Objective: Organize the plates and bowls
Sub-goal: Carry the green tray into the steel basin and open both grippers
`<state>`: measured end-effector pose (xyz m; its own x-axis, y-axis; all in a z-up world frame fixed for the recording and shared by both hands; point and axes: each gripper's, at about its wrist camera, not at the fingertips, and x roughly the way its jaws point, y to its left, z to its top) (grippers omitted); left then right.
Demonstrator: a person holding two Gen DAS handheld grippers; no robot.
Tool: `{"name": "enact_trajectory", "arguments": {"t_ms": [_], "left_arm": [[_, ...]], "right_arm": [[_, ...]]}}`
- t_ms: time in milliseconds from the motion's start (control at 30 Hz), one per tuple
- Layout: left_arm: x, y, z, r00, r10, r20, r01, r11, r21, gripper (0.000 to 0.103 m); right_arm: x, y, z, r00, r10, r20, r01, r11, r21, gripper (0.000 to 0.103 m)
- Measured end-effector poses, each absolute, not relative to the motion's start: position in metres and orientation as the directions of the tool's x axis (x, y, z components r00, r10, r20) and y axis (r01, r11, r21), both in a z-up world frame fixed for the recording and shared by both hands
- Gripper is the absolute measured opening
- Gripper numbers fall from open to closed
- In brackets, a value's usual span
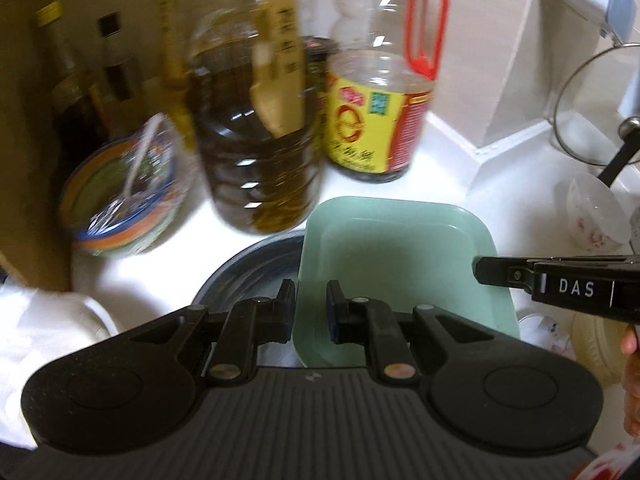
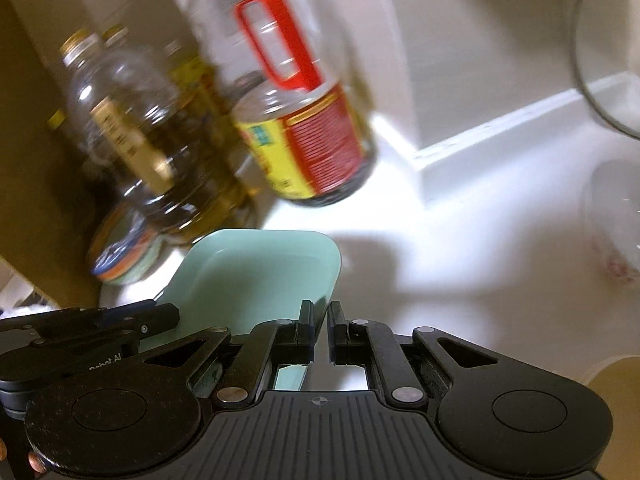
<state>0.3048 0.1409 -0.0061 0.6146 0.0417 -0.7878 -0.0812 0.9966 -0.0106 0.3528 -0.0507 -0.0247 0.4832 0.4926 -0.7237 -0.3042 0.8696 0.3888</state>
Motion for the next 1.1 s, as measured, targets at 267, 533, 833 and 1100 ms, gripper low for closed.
{"name": "enact_trajectory", "arguments": {"t_ms": [267,533,833,1100], "left_arm": [[0.276,0.159,-0.014,0.594,0.092,-0.799,-0.163,0.987,-0.008,0.014],[0.267,0.165,-0.022,0.573,0.106,-0.813,-0.196,0.98,-0.011,0.014],[0.269,0.167,-0.034,0.548,0.107,-0.83,-0.209,0.978,-0.012,0.014],[0.274,0.169,-0.043,0.524,0.103,-0.845,-0.217,0.976,-0.016,0.015]], "right_arm": [[0.341,-0.026,-0.034,0.437,0.525,-0.73,-0.374,0.844,0.384,0.007],[0.337,-0.014,-0.043,0.411,0.527,-0.744,-0.4,0.837,0.372,0.007],[0.339,-0.007,-0.056,0.39,0.518,-0.761,-0.401,0.84,0.366,0.007],[0.343,-0.002,-0.065,0.379,0.515,-0.769,-0.404,0.84,0.363,0.007]]}}
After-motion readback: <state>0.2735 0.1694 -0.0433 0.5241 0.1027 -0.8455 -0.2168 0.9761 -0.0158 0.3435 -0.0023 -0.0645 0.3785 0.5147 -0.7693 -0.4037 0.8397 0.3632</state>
